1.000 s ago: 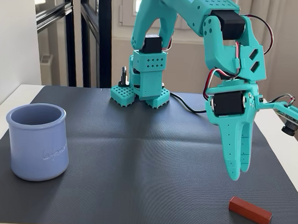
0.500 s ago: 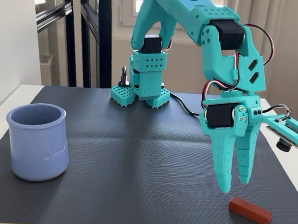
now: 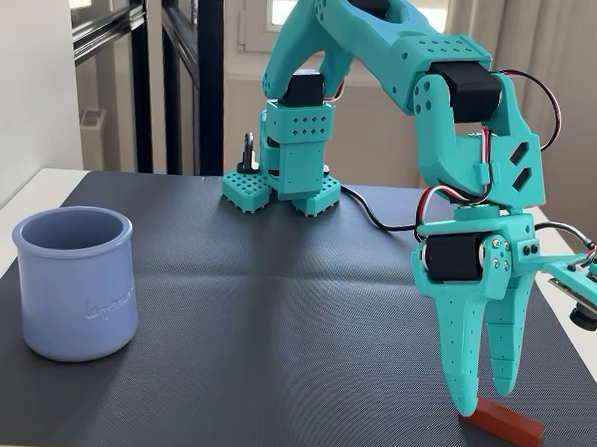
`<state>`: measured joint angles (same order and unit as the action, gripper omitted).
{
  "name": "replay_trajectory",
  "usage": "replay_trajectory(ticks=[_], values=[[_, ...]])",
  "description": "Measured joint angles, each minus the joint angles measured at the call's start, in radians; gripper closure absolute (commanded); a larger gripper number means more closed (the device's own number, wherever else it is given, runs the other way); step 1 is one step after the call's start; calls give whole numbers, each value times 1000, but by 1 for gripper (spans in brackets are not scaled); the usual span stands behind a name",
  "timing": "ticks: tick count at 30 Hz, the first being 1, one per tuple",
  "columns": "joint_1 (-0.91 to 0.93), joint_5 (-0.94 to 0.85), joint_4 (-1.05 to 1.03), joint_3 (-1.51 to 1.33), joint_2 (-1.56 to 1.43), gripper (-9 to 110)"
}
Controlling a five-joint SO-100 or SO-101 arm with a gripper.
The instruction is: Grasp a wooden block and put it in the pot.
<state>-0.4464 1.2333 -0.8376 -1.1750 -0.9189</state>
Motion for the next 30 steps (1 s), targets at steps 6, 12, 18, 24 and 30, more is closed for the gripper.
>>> replay_trajectory(ticks=[6,12,18,24,30], values=[[-12,0,0,0,5,82],[-28,0,0,0,5,88],[-29,0,2,3,41,88],[-32,0,6,6,49,89],[-32,0,6,6,51,94]])
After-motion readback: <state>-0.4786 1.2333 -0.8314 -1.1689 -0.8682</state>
